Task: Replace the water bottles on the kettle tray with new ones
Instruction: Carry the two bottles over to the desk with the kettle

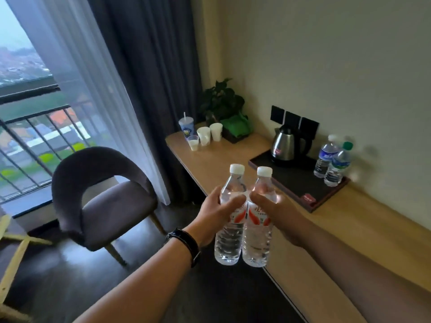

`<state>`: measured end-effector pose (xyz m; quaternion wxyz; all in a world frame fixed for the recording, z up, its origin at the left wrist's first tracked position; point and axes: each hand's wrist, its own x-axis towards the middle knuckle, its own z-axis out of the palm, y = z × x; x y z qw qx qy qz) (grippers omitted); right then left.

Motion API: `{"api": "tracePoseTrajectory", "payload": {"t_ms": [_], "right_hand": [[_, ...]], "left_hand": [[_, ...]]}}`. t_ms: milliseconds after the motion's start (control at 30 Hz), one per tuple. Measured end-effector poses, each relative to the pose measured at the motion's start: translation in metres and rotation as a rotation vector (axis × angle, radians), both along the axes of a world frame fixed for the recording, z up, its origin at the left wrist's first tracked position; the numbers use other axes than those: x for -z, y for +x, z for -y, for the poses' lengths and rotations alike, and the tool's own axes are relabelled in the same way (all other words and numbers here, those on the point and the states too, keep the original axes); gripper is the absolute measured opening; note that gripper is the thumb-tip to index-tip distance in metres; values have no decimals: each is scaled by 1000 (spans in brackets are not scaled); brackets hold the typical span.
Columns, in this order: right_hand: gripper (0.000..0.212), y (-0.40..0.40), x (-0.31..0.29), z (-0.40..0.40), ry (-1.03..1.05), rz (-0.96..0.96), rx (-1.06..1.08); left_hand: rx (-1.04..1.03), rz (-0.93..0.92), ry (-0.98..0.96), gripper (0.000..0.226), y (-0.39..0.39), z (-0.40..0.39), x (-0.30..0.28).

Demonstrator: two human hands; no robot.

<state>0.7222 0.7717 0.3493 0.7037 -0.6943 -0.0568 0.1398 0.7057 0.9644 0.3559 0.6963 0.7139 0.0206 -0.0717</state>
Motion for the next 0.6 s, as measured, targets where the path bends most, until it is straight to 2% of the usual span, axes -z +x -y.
{"api": "tracePoseTrajectory", "payload": {"t_ms": [33,133,167,267,400,533,600], "right_hand": [[66,14,5,-1,4,1,35],[36,49,18,-3,-31,7,165],[34,59,22,-2,-33,6,233],[45,86,38,4,-32,-14,443],[47,106,58,22,-89,-12,644],[59,117,80,43,-111,-24,786],[57,122,93,54,-119,-37,829]], "left_hand": [[54,3,7,62,22,-4,4],[217,15,58,43,86,-7,15],[266,18,83,35,106,-6,17],[431,52,176,27,161,4,22],[635,48,241,45,219,31,40],[773,13,250,49,261,65,66],[822,10,268,53,276,81,78]]}}
